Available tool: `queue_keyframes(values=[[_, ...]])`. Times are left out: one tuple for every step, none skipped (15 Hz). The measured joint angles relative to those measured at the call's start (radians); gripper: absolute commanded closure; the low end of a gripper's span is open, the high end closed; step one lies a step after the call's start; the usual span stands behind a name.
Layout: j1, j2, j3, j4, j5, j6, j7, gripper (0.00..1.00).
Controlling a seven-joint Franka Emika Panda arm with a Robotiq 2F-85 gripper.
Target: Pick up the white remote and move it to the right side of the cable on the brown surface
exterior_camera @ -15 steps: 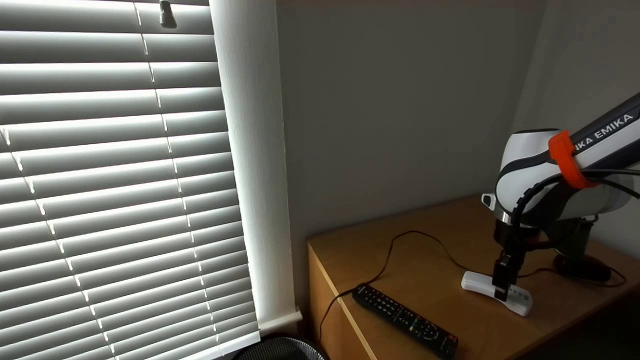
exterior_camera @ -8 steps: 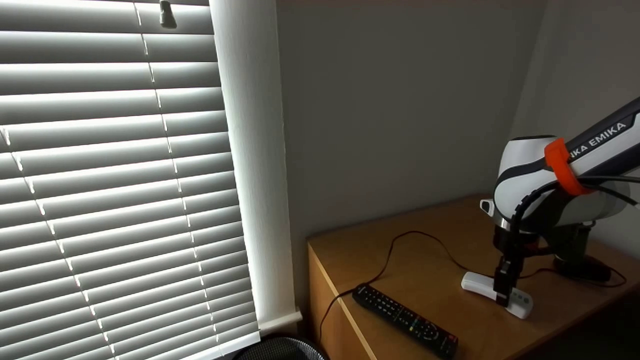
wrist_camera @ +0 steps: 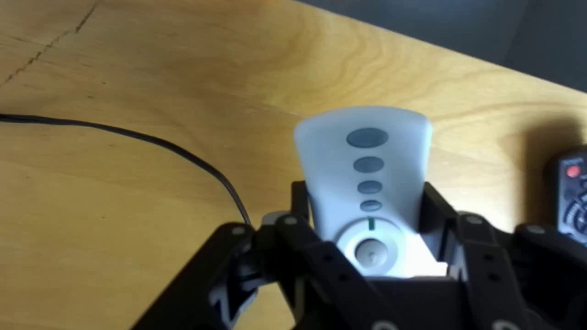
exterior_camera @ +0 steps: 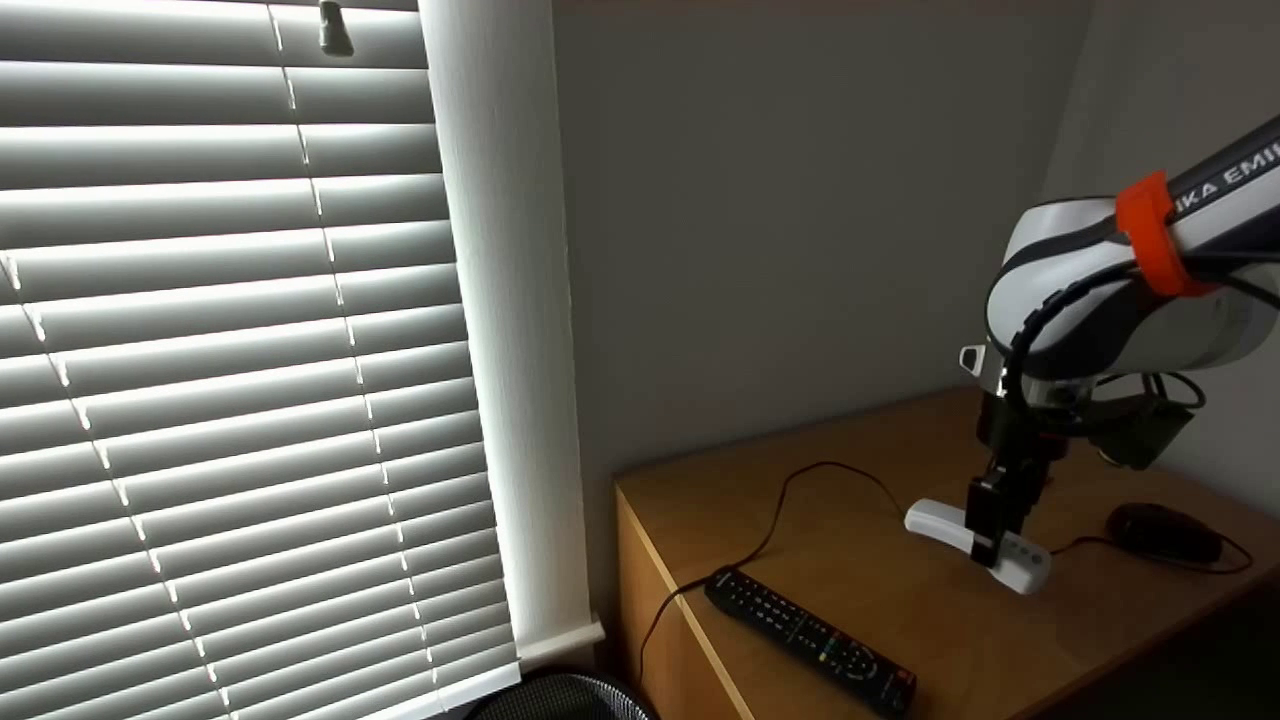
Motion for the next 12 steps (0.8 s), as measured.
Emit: queue_keyframes(values=[[0.000, -0.022, 0.001, 0.007, 0.018, -0.018, 0.018, 0.67], [0.000, -0.040, 0.000, 0.019, 0.033, -0.030, 0.037, 0.67], [-0.001, -0.051, -0.003, 0.036, 0.045, -0.035, 0.058, 0.67], [-0.002, -0.054, -0.009, 0.058, 0.053, -0.036, 0.080, 0.67], [-0.003, -0.052, -0.018, 0.083, 0.058, -0.036, 0.104, 0.67], [-0.006, -0.048, -0.026, 0.109, 0.062, -0.036, 0.126, 0.67], [-0.010, -0.041, -0.035, 0.137, 0.065, -0.038, 0.148, 0.67], [-0.016, -0.030, -0.044, 0.166, 0.067, -0.039, 0.170, 0.67], [-0.020, -0.017, -0.052, 0.194, 0.068, -0.040, 0.193, 0.67], [-0.024, 0.001, -0.061, 0.224, 0.068, -0.040, 0.218, 0.67], [-0.028, 0.022, -0.069, 0.255, 0.068, -0.040, 0.243, 0.67], [-0.031, 0.045, -0.077, 0.284, 0.068, -0.040, 0.266, 0.67]])
